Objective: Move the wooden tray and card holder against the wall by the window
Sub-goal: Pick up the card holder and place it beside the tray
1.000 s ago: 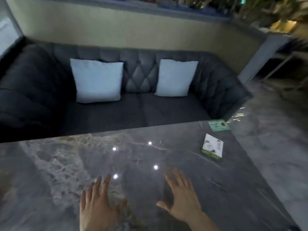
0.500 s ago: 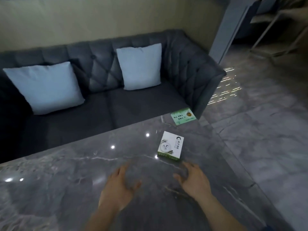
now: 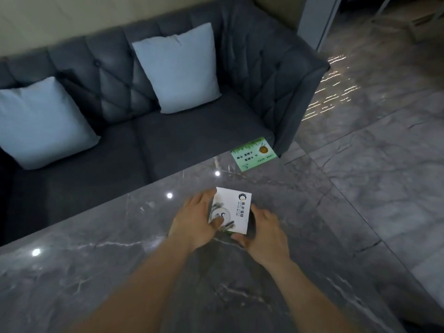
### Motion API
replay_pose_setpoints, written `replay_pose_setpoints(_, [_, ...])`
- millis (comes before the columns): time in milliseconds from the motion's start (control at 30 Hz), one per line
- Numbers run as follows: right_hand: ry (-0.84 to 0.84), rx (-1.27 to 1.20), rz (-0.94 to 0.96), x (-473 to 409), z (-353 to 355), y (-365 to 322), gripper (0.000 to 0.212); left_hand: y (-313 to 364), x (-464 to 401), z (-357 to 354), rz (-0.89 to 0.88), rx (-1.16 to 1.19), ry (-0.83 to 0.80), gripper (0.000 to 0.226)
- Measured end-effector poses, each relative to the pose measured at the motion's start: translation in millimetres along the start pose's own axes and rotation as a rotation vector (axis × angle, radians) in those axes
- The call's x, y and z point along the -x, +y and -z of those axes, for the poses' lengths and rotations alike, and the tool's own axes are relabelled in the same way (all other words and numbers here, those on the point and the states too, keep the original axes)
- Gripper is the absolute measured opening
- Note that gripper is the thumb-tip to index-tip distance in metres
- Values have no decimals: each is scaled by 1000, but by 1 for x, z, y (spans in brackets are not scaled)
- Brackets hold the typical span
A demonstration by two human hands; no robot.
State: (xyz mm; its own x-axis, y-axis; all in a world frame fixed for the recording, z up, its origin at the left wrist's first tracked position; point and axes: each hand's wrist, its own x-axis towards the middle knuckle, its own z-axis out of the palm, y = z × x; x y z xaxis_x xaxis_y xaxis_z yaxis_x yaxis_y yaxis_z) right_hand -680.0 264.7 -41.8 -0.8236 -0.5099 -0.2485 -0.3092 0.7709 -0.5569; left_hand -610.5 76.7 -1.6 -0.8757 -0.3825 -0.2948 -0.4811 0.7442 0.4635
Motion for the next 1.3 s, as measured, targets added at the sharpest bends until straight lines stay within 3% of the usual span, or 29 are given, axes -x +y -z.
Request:
replay_pose_setpoints(200, [91, -91, 43, -18, -13, 17, 61, 2, -49, -6, -95, -171, -73, 91])
replay_pose_setpoints(367, [165, -101, -170, -37, -22, 9, 56, -8, -39, -16, 223, 63, 59, 86])
replay_pose_setpoints(500, [201, -189, -161, -29, -29, -12, 35, -15, -18, -26, 332, 182, 126, 76])
replay_pose_setpoints(667, [159, -461, -119, -3, -40, -38, 40, -18, 16, -37, 430, 401, 200, 55])
replay_pose_setpoints(800, [104, -473, -109, 15, -47, -53, 40, -24, 45, -24, 503, 443, 271, 47])
replay_pose_setpoints(1067, [67, -541, -36, 51, -47, -95, 31, -47, 101, 20, 491, 457, 388, 50])
replay_pose_setpoints(1300, [14, -564, 59, 85, -50, -149, 35, -70, 165, 56, 519, 504, 526, 49])
